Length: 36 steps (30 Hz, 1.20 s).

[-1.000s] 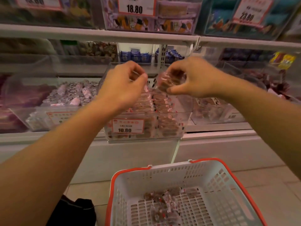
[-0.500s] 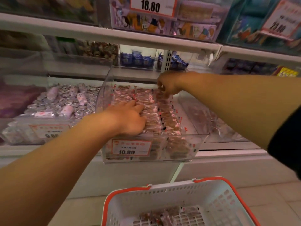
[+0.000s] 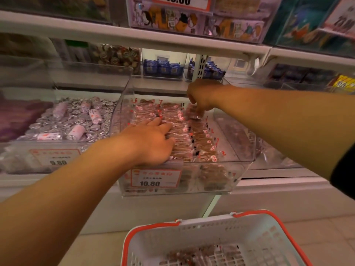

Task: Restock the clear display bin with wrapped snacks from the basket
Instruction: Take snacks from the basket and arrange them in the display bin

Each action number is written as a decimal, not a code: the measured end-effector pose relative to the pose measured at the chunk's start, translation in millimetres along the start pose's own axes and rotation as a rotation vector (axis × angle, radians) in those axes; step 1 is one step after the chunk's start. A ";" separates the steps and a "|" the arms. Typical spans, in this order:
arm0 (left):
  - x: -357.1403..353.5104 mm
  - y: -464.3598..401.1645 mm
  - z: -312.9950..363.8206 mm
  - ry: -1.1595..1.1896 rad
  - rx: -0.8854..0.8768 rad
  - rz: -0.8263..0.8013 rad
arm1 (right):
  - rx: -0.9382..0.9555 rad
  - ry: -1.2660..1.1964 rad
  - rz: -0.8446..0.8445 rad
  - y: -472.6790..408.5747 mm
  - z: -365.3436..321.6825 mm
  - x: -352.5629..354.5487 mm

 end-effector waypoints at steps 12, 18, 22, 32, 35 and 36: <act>9.2 9.2 7.5 -0.047 -0.086 0.426 | 0.004 -0.017 -0.053 40.6 -2.9 32.4; 8.1 47.5 51.4 -0.231 -0.592 0.861 | 0.037 -0.665 0.753 192.6 5.7 18.2; -56.4 59.4 83.0 -0.260 -0.912 0.730 | -0.488 -1.034 0.896 294.1 -22.2 -115.3; -341.4 91.8 49.5 0.162 0.125 -0.535 | -0.760 -0.924 -1.059 389.9 -107.0 -354.7; -387.6 90.1 44.9 0.329 0.282 -0.540 | -0.750 -0.842 -1.177 391.4 -114.5 -376.0; -397.5 86.8 43.2 0.384 0.320 -0.518 | -0.745 -0.839 -1.189 390.8 -119.1 -381.4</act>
Point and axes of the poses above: each hand's wrist, its own y-axis away from the middle knuckle, its own x-axis out of the back of the hand, z = x × y, the point moved 1 cm from there along -y, towards the middle knuckle, and after that the axes turned 10 degrees about -x, right-handed, at the moved point
